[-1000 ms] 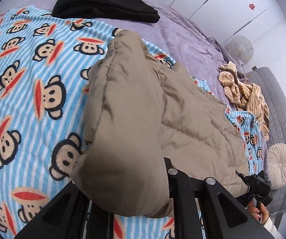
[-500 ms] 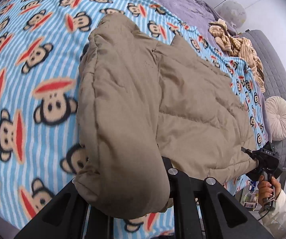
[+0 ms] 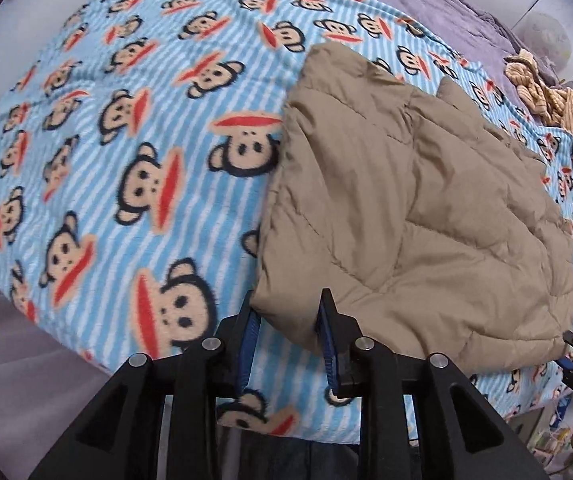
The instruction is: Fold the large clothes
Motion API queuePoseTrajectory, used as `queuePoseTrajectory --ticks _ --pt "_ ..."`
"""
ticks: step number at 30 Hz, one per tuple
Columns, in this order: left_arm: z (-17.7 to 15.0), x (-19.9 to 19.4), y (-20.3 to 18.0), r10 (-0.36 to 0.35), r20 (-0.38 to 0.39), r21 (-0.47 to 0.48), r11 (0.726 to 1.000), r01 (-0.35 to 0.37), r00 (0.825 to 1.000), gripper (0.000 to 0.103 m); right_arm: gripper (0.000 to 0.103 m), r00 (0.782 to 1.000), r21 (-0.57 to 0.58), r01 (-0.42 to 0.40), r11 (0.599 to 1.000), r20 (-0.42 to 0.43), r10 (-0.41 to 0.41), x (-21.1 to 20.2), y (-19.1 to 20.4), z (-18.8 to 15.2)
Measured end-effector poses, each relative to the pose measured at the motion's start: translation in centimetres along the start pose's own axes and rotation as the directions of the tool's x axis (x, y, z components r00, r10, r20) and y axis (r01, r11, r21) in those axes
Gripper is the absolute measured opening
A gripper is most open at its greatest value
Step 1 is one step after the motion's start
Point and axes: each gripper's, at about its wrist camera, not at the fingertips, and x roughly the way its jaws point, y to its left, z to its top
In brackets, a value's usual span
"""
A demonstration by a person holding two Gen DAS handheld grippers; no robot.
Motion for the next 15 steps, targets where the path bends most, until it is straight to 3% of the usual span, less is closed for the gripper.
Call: queuePoseTrajectory --ticks 2,4,6,7,11,13,15 --pt "-0.3 -1.7 0.4 0.048 0.052 -0.009 0.999 -0.047 0.997 0.03 0.052 0.999 -0.015 0.04 0.999 0.037 -0.039 -1.4 0.1 -0.5" --pt "-0.1 -3.0 0.4 0.04 0.085 -0.02 0.999 -0.039 0.996 0.03 0.052 0.993 -0.045 0.08 0.996 0.086 -0.076 -3.0 0.5 -0.9" --pt "-0.1 -3.5 0.1 0.039 0.093 -0.018 0.999 -0.037 0.995 0.03 0.041 0.987 -0.097 0.082 0.992 0.148 -0.067 -4.5 1.6 -1.5" --pt "-0.2 -3.4 -0.2 0.046 0.092 -0.015 0.999 -0.045 0.995 0.03 0.027 0.985 -0.128 0.08 0.989 0.165 -0.058 -5.1 1.6 -2.1" --pt "0.5 -0.6 -2.3 0.062 0.048 0.015 0.998 -0.063 0.997 0.03 0.025 0.984 -0.259 0.125 0.958 0.158 -0.086 -4.2 4.7 -2.3" --pt "0.5 2.1 -2.8 0.126 -0.002 0.051 0.991 -0.126 0.992 0.03 0.025 0.982 -0.286 0.159 0.945 0.142 -0.122 -3.3 4.6 -2.5" --pt "0.4 4.6 -2.5 0.15 -0.073 0.081 0.986 -0.145 0.986 0.03 0.025 0.98 -0.286 0.184 0.941 0.124 -0.154 -1.9 4.7 -2.8"
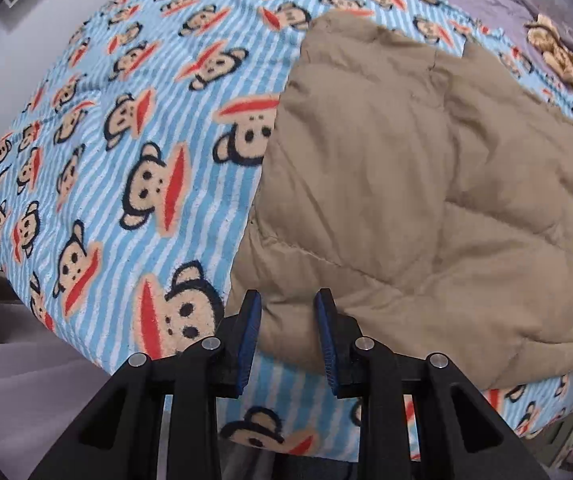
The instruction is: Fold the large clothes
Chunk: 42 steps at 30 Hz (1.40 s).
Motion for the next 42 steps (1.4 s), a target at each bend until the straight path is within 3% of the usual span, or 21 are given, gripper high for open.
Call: queuePoseTrajectory --ticks 2,6,11,19,20,21,22,23,28,33,36,42 --pt "0.3 1.4 0.5 0.007 -0.067 0.039 0.999 -0.004 0.998 0.03 0.025 0.999 0.025 0.023 0.999 -0.024 -0.023 0.7 0.4 -1.4" --pt "1.0 -0.3 1.9 -0.005 -0.063 0.093 0.996 0.01 0.998 0.03 0.025 0.996 0.098 0.06 0.993 -0.077 -0.053 2.1 1.1 -2.8" --pt "1.8 -2.4 2.1 -0.055 -0.035 0.147 0.987 0.059 0.998 0.03 0.026 0.997 0.043 0.07 0.997 -0.039 -0.069 1.3 5.1 -2.5" --pt "3.0 -3.2 1.0 -0.112 -0.015 0.145 0.983 0.113 0.994 0.031 0.028 0.992 -0.087 0.063 0.994 -0.105 -0.072 3.7 11.3 -1.8" --pt "3.0 -3.1 1.0 -0.12 -0.02 0.148 0.981 0.122 0.993 0.035 0.033 0.99 -0.101 0.067 0.993 -0.116 -0.078 3.8 11.6 -2.0" --pt "2.9 -3.0 0.8 -0.121 -0.029 0.152 0.981 0.124 0.992 0.072 0.036 0.989 -0.115 0.072 0.991 -0.124 -0.087 4.1 11.9 -2.1" --pt "2.8 -3.1 0.6 -0.113 -0.028 0.155 0.981 0.116 0.993 0.092 0.039 0.988 -0.126 0.075 0.989 -0.127 -0.091 4.2 12.1 -2.2" --pt "2.6 -3.5 0.5 -0.1 -0.003 0.158 0.982 0.099 0.995 0.103 0.04 0.987 -0.134 0.077 0.988 -0.128 -0.094 4.1 12.3 -2.3" --pt "2.5 -3.6 -0.3 -0.084 0.012 0.181 0.98 0.081 0.996 0.103 0.051 0.985 -0.171 0.102 0.98 -0.117 -0.123 4.1 13.1 -2.4" --pt "3.1 -3.9 -0.3 -0.023 0.052 0.175 0.984 0.013 0.998 0.103 0.06 0.986 -0.197 0.111 0.974 -0.104 -0.134 4.3 13.6 -2.5" --pt "3.4 -3.8 -0.5 -0.018 0.051 0.187 0.982 0.009 0.999 0.103 0.081 0.986 -0.227 0.11 0.968 -0.094 -0.135 4.3 14.3 -2.8" --pt "3.8 -3.3 -0.9 -0.005 0.027 0.198 0.98 -0.001 1.0 0.103 0.09 0.987 -0.277 0.138 0.951 -0.04 -0.155 4.2 15.6 -3.3"
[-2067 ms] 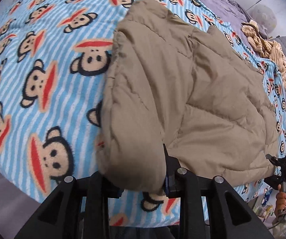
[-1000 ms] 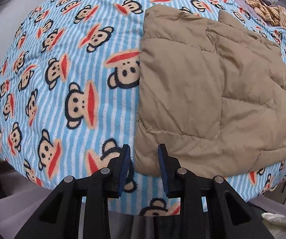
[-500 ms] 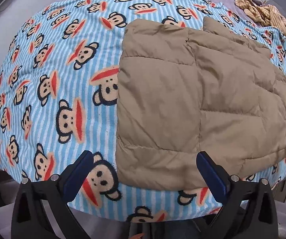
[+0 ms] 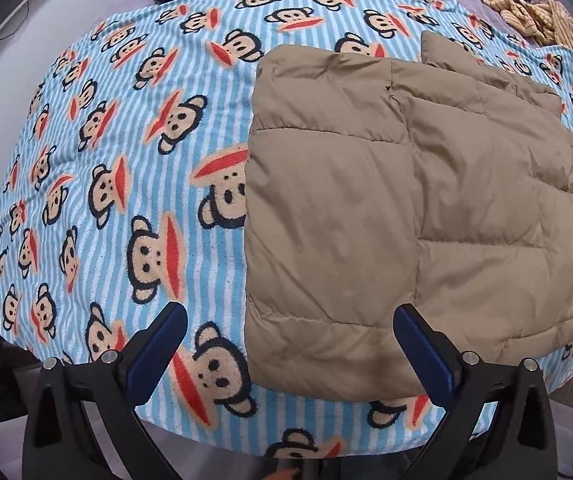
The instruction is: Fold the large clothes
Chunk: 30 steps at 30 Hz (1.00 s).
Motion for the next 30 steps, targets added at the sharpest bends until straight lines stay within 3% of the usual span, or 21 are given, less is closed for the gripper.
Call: queuePoseTrajectory --ticks 2,14,19,30 --pt "0.1 0.4 -0.2 0.019 -0.009 0.006 1.0 -0.019 1.0 0.103 0.09 1.0 -0.005 0.003 1.0 0.011 -0.003 0.0 0.2 -0.1" --pt "0.6 1.2 -0.1 -0.082 -0.035 0.022 0.996 0.083 0.996 0.103 0.09 1.0 0.044 -0.005 0.999 -0.005 0.005 0.9 0.8 -0.2" --pt "1.1 1.5 0.2 -0.106 -0.034 0.043 0.993 0.107 0.994 0.103 0.09 0.998 0.075 0.043 0.996 -0.054 -0.039 1.3 0.8 0.3" --pt "2.7 2.8 2.0 -0.188 -0.046 0.103 0.976 0.192 0.981 0.103 0.09 0.994 0.085 0.038 0.996 -0.101 -0.029 3.1 3.1 0.6"
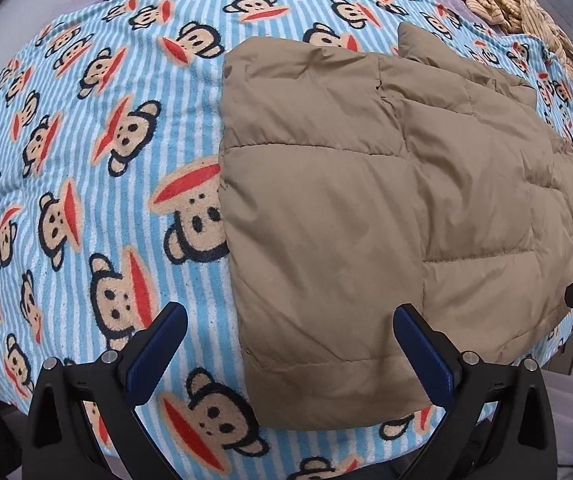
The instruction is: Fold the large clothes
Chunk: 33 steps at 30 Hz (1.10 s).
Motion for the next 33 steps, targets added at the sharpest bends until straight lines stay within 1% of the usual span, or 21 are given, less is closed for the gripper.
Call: queuePoseTrajectory --ticks 2,4,7,10,13,16,18,20,22,24,25,26,28,29,30,31,32,33 --pt "0.5 0.2 1.0 -0.034 -0.008 0.014 0.999 0.034 0.999 0.103 0.09 1.0 -0.012 0.001 1.0 -0.006 -0.001 0.1 0.4 0.0" --pt "1.0 0.3 2.3 -0.075 -0.016 0.005 0.997 0.075 0.997 0.103 0.09 1.0 -0.02 0.004 1.0 -0.008 -0.005 0.3 0.7 0.0" --pt "1.6 0.8 4.1 -0.151 -0.033 -0.021 0.988 0.15 0.988 0.103 0.09 1.0 -0.012 0.005 1.0 -0.019 -0.005 0.6 0.7 0.3" --pt "1.8 1.9 4.5 -0.212 -0.058 -0.035 0.977 0.21 0.976 0.103 0.09 1.0 0.0 0.005 1.0 -0.03 -0.005 1.1 0.6 0.4" --pt "2.1 3.0 4.2 -0.276 -0.086 -0.007 0.961 0.276 0.957 0.103 0.09 0.999 0.02 0.004 1.0 -0.044 -0.004 1.7 0.4 0.3" --pt "2.6 4.9 3.9 -0.336 -0.119 -0.002 0.941 0.338 0.934 0.103 0.09 0.999 0.044 0.001 0.999 -0.054 0.001 2.1 0.1 0.3" --pt "3.2 6.4 3.9 -0.346 -0.14 -0.011 0.938 0.347 0.928 0.103 0.09 0.998 0.054 0.003 0.999 -0.059 0.0 2.5 0.0 0.3" --pt "3.7 7.0 3.6 -0.373 -0.135 -0.014 0.927 0.375 0.918 0.103 0.09 0.998 0.053 0.009 0.999 -0.063 -0.006 2.7 0.1 0.2" --pt "4.5 6.6 2.8 -0.423 -0.116 0.012 0.904 0.428 0.899 0.103 0.09 0.998 0.043 0.015 0.999 -0.064 -0.012 2.8 0.2 0.3" --pt "5.0 6.4 1.4 -0.484 -0.109 0.051 0.87 0.491 0.868 0.103 0.091 0.998 0.038 0.016 0.999 -0.065 -0.013 3.0 0.3 0.2" --pt "5.3 6.3 0.6 -0.499 -0.113 0.075 0.858 0.508 0.859 0.103 0.091 0.998 0.037 0.016 0.999 -0.067 -0.014 3.1 0.3 0.3" --pt "5.5 6.4 -0.1 -0.493 -0.118 0.097 0.858 0.505 0.862 0.103 0.091 0.997 0.037 0.018 0.999 -0.07 -0.015 3.2 0.4 0.4" --pt "6.0 7.1 -1.3 -0.469 -0.133 0.129 0.865 0.485 0.873 0.103 0.091 0.997 0.038 0.021 0.999 -0.073 -0.018 3.4 0.4 0.4" --pt "6.1 7.6 -1.6 -0.456 -0.136 0.131 0.871 0.473 0.879 0.103 0.091 0.997 0.037 0.02 0.999 -0.074 -0.017 3.3 0.4 0.5" --pt "6.2 7.8 -1.6 -0.455 -0.14 0.123 0.873 0.471 0.88 0.103 0.091 0.997 0.035 0.016 0.999 -0.074 -0.013 3.1 0.4 0.5" --pt "6.3 7.7 -1.6 -0.459 -0.139 0.115 0.873 0.474 0.878 0.101 0.091 0.997 0.034 0.011 0.999 -0.073 -0.009 2.9 0.3 0.5" --pt "6.2 7.5 -1.4 -0.462 -0.131 0.111 0.872 0.476 0.877 0.085 0.091 0.998 0.033 0.007 0.999 -0.07 -0.005 2.7 0.4 0.7" --pt "6.3 7.3 -1.2 -0.478 -0.131 0.108 0.864 0.492 0.868 0.062 0.091 0.998 0.031 0.006 0.999 -0.06 -0.005 2.1 0.3 0.8"
